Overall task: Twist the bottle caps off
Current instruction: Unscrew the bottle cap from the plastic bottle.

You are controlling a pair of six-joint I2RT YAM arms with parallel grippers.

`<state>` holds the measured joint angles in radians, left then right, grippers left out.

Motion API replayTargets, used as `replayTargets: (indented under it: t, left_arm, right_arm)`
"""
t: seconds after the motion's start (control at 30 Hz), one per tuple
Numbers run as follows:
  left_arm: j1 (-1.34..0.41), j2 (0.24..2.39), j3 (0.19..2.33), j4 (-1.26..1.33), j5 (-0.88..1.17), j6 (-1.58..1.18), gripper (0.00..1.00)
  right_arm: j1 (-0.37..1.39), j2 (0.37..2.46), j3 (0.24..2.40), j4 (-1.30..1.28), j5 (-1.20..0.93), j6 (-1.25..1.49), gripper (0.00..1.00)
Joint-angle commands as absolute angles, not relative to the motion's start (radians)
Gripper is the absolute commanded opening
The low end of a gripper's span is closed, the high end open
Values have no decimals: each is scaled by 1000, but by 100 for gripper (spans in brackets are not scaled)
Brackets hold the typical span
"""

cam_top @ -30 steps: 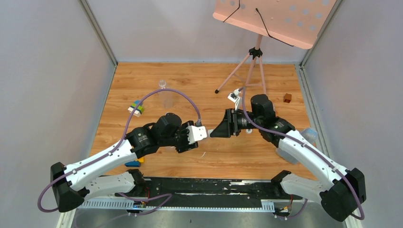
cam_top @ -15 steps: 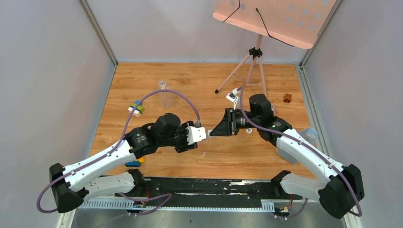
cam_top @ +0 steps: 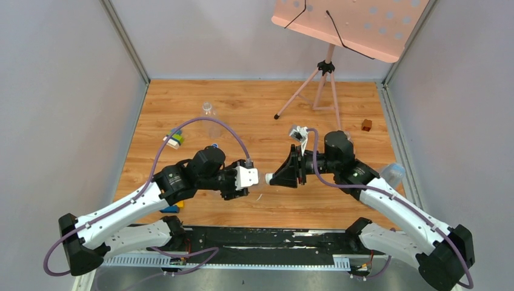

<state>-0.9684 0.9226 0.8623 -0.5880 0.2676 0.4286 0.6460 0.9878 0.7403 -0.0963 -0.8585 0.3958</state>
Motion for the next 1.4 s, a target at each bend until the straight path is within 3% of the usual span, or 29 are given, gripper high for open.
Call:
replayTargets:
  t: [0.0,0.17,0.43,0.47,0.6,0.63,0.77,1.07,1.37]
  left_arm:
    - [-976,870,888,-506,533,406,0]
    - [-977,887,903,-530,651,382,0]
    - [-977,912,907,-540,672,354,0]
    - [-976,909,903,-534,610,349,0]
    - [-977,857,849,-497,352,346,0]
    - [-977,849,831,-476,313,342,0]
    - [-977,830,784,-402,229,294,0]
    - [-991,896,729,-161,222,28,0]
    - [-1006,964,763,-72,130,-131,0]
  right_arm:
    - [668,933,710,25,-804,124,0]
    - [719,906,701,29,-719,30,0]
    - [801,900,695,38,-545,-22,0]
    - [800,902,706,29,-489,33,5]
    - [784,940,780,-107,-364,247,52]
    - [780,948,787,-124,-354,311,59]
    - [775,942,768,-98,-331,539,69]
    - [778,886,624,270,-149,761,71]
    - [816,966,658,334,-87,777,42]
